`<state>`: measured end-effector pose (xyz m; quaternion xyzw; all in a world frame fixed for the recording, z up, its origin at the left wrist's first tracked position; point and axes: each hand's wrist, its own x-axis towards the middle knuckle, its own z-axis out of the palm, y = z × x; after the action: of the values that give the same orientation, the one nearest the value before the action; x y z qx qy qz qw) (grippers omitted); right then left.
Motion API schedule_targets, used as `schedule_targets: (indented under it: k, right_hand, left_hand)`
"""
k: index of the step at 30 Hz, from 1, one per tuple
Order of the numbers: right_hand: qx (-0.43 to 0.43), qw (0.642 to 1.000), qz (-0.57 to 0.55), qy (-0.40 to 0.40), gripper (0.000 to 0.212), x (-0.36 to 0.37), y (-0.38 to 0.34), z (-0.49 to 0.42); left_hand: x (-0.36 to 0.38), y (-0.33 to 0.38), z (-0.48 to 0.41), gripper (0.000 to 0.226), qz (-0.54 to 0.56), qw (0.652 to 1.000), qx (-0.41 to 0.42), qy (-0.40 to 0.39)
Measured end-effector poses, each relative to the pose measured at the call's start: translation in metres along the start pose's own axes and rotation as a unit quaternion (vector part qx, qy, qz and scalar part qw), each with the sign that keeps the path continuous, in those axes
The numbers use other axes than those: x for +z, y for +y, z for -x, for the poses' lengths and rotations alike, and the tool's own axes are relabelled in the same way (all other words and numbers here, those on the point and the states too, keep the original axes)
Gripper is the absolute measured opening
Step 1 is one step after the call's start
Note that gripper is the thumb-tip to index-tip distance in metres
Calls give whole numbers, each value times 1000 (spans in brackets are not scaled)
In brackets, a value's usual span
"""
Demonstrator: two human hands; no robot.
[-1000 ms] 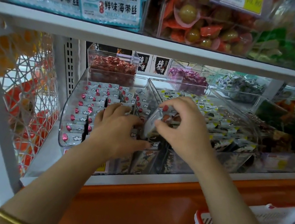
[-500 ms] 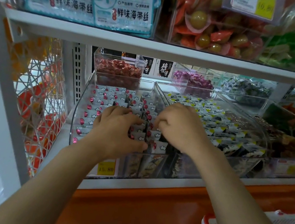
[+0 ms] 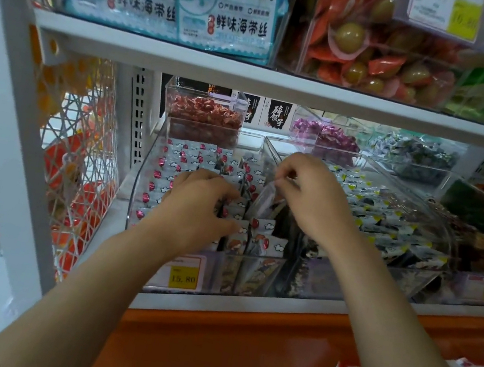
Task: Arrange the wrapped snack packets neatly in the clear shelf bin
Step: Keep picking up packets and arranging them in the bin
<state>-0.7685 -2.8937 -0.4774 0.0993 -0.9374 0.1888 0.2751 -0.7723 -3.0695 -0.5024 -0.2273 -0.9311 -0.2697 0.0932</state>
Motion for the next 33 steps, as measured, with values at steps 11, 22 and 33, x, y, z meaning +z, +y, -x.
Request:
schedule_targets:
  k: [11,22,33]
  right_hand:
    - [106,952,-195,212,10,-17,-1,21]
    - [279,681,-674,63,15,-11,-2,36]
    - [282,652,-702,46,18,-11,-4,42]
  left_hand:
    - [-5,8,5,45,127,988,-21,89]
    - [-13,8,7,22,476,861,-156,92]
    - [-12,8,9,18,561,806,-160,99]
